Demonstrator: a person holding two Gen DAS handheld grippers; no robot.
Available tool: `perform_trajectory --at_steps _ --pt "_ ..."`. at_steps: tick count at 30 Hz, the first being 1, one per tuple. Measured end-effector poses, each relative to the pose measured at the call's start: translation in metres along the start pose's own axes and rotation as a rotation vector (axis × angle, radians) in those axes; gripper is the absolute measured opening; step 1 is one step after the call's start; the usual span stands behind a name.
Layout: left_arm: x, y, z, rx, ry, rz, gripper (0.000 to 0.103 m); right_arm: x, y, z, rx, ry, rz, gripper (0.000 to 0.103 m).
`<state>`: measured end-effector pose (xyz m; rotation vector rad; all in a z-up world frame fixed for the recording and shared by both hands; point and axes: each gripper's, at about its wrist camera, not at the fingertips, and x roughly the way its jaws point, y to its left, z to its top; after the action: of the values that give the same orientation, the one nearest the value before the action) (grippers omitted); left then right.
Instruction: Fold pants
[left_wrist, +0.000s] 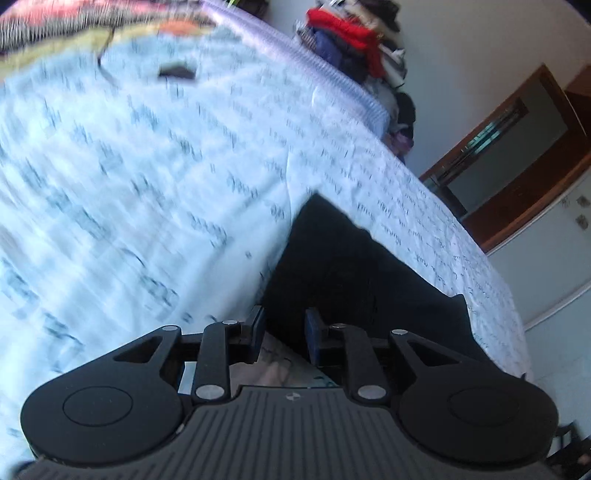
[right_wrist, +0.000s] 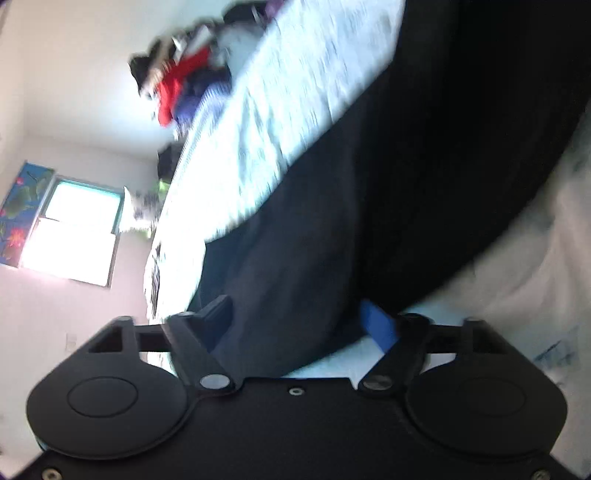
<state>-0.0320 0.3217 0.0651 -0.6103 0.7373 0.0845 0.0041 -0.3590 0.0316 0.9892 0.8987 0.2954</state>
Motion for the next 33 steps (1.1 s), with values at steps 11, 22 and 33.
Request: perform_trajectory --at_steps 11,22,33 --pt "0.044 -0.126 -0.063 0.261 -0.032 -0.283 0.028 0.150 0.085 0.027 0.032 0.218 0.356 0.082" --pt "0.095 -0.152 -0.134 0.476 0.013 -0.248 0.061 0.318 0.107 0.048 0.035 0.426 0.170 0.020" --pt "0.105 -0.157 -0.034 0.476 -0.098 -0.105 0.089 0.244 0.148 0.046 -0.062 0.316 0.292 0.096"
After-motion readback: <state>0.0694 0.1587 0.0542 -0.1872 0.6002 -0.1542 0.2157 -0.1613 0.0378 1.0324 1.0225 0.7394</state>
